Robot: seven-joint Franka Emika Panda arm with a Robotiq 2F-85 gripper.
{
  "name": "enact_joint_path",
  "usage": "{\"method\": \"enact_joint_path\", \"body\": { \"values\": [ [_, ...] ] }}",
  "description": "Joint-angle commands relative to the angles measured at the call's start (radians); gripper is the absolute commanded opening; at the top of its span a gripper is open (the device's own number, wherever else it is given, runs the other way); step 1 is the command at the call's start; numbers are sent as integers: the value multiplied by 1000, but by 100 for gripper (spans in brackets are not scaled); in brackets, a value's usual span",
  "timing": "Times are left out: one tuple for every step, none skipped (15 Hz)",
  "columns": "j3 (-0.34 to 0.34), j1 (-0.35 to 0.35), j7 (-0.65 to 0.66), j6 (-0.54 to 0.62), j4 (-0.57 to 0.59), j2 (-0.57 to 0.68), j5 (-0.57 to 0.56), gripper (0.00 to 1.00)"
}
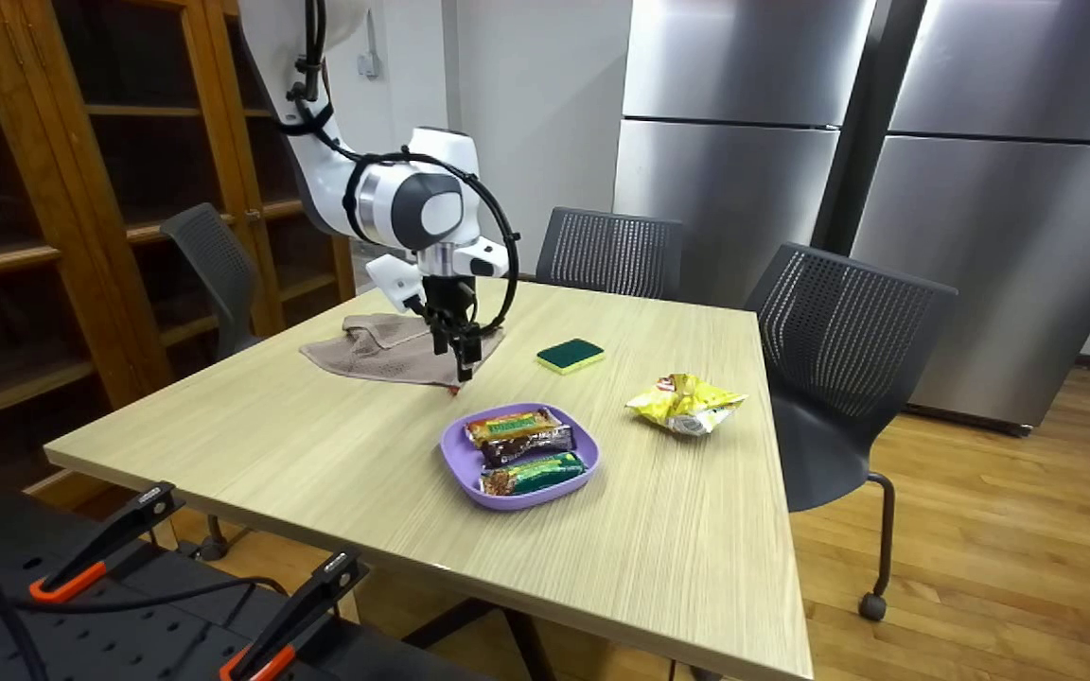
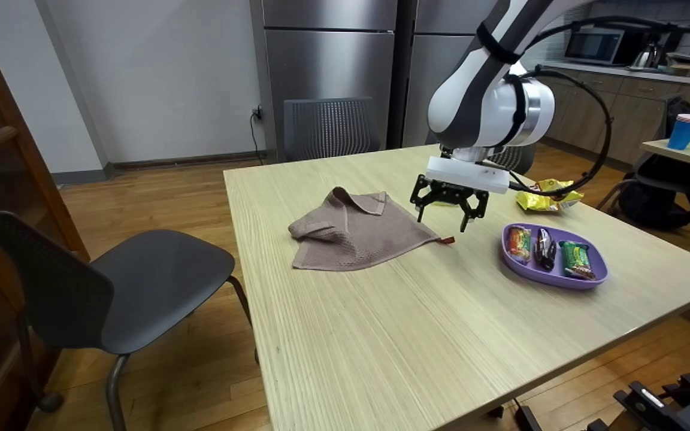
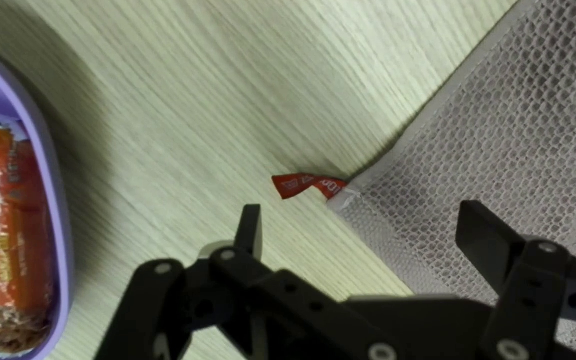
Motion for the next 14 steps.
{"method": "enact_joint_path", "body": {
  "values": [
    [25,-29,-46,-61,76,39,23,100],
    [25,-29,-47,-69,87,47,23,100],
    [25,-28,-49,-75,97,54,22,100],
    [25,-28,-50,-80,106,61,21,100],
    [25,-27,-52,-86,115,68,21,100],
    [25,-27,-52,-91,123,73,21,100],
    [24,-25,-50,-97,133,80,21,100],
    [21,-22,-45,-99,142,88,20,100],
    [18,-19,-41,-102,152,95,19,100],
    [18,-20,-40,-106,161,101,18,100],
    [17,-19,-39,-108,169,106,18,100],
    [18,-19,-40,-111,177,112,18,100],
    [18,-18,-40,-114,184,117,17,100],
    [18,-17,-40,-115,190,121,16,100]
  ]
}}
